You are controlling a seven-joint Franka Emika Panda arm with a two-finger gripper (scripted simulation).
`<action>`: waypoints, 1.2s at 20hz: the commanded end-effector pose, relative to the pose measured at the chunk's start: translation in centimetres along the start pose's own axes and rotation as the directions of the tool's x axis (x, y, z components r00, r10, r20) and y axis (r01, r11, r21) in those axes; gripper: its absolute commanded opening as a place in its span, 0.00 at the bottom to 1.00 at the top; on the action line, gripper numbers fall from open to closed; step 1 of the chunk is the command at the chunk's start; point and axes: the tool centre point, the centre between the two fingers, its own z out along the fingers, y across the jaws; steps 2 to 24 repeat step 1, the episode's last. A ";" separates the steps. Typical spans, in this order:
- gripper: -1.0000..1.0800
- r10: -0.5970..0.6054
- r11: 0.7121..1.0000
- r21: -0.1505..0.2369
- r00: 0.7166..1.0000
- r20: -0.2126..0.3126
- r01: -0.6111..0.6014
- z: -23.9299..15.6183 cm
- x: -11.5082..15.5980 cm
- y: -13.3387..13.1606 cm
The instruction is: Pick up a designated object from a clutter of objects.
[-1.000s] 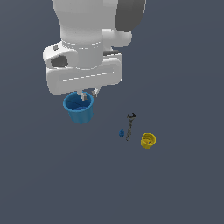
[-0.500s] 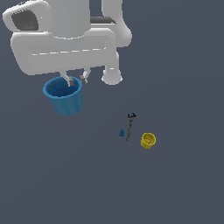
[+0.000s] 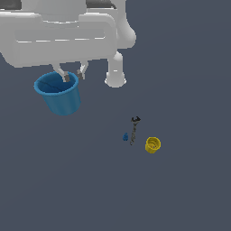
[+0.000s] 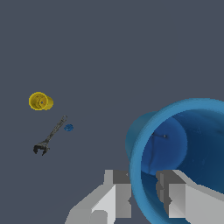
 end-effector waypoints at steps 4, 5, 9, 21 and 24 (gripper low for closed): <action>0.00 0.000 1.000 -0.002 1.000 -0.002 0.000 -0.3 0.1 0.1; 0.00 0.000 1.000 -0.002 1.000 -0.002 0.000 -0.3 0.1 0.1; 0.00 0.000 1.000 -0.002 1.000 -0.002 0.000 -0.3 0.1 0.1; 0.00 0.000 1.000 -0.002 1.000 -0.002 0.000 -0.3 0.1 0.1; 0.00 0.000 1.000 -0.002 1.000 -0.002 0.000 -0.3 0.1 0.1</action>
